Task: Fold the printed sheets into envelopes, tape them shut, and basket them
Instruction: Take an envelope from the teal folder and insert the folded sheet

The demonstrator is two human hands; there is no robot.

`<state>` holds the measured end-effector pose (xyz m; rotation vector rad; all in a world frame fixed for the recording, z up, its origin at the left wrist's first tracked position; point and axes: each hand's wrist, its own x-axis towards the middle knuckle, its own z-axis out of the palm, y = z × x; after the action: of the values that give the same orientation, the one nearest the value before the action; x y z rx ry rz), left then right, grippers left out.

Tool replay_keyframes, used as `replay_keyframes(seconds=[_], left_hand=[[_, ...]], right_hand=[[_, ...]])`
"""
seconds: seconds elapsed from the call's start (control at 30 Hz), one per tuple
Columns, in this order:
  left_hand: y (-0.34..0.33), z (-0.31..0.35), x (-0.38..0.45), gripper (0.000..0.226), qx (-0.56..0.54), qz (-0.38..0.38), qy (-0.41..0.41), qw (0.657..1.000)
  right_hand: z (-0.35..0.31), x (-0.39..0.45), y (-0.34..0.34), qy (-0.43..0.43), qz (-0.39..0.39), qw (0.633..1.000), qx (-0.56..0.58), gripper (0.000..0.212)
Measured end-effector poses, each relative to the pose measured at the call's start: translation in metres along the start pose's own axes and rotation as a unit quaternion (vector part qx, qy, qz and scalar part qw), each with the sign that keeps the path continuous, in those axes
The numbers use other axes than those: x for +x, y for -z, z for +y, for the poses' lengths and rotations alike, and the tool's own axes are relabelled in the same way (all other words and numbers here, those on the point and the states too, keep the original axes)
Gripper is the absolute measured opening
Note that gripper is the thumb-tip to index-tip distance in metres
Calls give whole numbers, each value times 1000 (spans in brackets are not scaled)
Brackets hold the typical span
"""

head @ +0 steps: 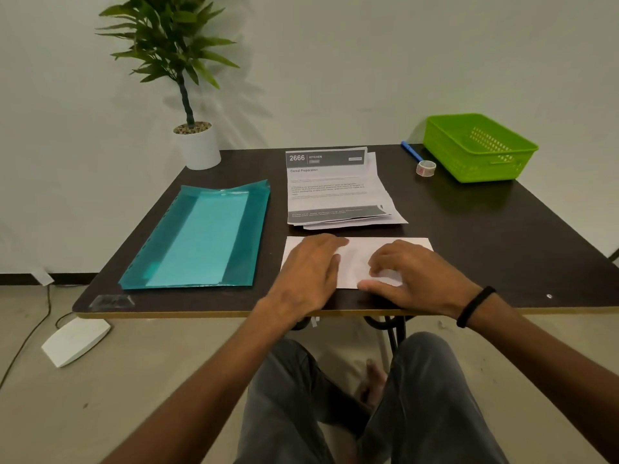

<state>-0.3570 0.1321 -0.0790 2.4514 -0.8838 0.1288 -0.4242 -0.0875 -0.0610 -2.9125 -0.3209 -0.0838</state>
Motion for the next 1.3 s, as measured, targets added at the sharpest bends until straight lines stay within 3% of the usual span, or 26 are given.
replay_keyframes(seconds=[0.17, 0.33, 0.6, 0.77, 1.0, 1.3], left_hand=[[-22, 13, 20, 51, 31, -16, -2, 999], [-31, 12, 22, 54, 70, -62, -2, 996], [-40, 0, 20, 63, 143, -92, 55, 984], [-39, -8, 20, 75, 158, -102, 102, 977], [-36, -18, 13, 84, 165, -79, 143, 973], [-28, -22, -1, 90, 159, -72, 201, 964]], right_hand=[[-9, 18, -24, -34, 100, 994, 24, 40], [-8, 23, -45, -50, 25, 998, 14, 68], [5, 21, -48, -110, -24, 993, -46, 76], [8, 18, -45, -126, -25, 991, -42, 109], [19, 9, -37, -165, -44, 983, -61, 85], [33, -8, -33, -205, -37, 977, -50, 84]])
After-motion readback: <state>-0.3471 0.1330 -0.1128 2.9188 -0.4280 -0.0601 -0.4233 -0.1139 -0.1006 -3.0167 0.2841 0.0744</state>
